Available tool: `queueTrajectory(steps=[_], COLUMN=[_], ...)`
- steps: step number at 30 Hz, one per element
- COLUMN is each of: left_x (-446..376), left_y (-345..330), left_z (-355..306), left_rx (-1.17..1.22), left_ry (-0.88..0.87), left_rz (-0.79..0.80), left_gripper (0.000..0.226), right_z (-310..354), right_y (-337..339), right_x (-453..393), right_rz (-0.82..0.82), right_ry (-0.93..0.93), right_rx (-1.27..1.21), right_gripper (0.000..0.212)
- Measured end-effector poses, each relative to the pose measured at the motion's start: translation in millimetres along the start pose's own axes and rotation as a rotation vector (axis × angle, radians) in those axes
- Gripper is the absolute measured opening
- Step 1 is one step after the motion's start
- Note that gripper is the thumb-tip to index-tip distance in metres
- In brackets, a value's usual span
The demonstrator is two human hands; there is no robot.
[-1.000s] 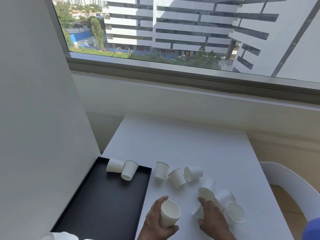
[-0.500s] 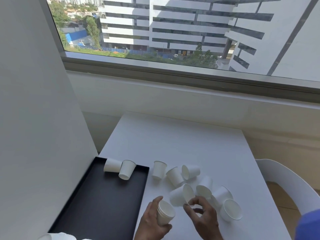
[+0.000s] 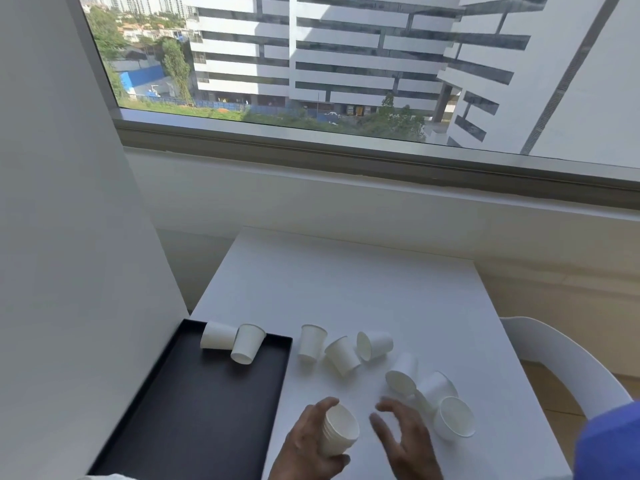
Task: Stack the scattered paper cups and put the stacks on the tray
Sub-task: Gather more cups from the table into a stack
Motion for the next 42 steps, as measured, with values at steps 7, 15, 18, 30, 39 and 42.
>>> queueTrajectory(steps=[7, 15, 18, 30, 39, 42], left_x=[3.4, 3.5, 4.2, 5.3, 4.9, 4.5], left_y=[4.3, 1.7, 1.8, 0.4, -9.2, -7.2], left_z=[10.6, 10.3, 12.7, 21.8, 17.2, 18.2], left_rx=[-0.045, -0.038, -0.03, -0.007, -0.039, -0.043], left_ry=[0.032, 0.039, 0.045, 0.156, 0.089, 0.095], left_rz=[0.001, 0.019, 0.024, 0.056, 0.138, 0.103], left_gripper=[0.08, 0.082, 0.084, 0.118, 0.098, 0.093], right_z=[-55.7, -79.5, -70.3, 6.1, 17.7, 4.7], right_y=[22.9, 15.3, 14.7, 6.7, -16.4, -5.3], right_x=[2.3, 8.9, 17.2, 8.1, 11.6, 0.0], right_rz=[0.064, 0.137, 0.001, -0.102, 0.23, 0.079], right_ry=[-0.498, -0.468, -0.293, 0.001, 0.16, 0.148], right_rx=[0.606, 0.751, 0.638, -0.079, -0.102, -0.045], right_gripper=[0.046, 0.054, 0.025, 0.049, 0.027, 0.024])
Point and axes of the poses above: each hand's wrist, its own x-axis away from the middle knuckle, its own y-axis out of the back of the hand, z = x × y, the point moved 6 cm from there along -x, towards the middle knuckle, and after that the axes turned 10 degrees about x, right-handed, at the moved point
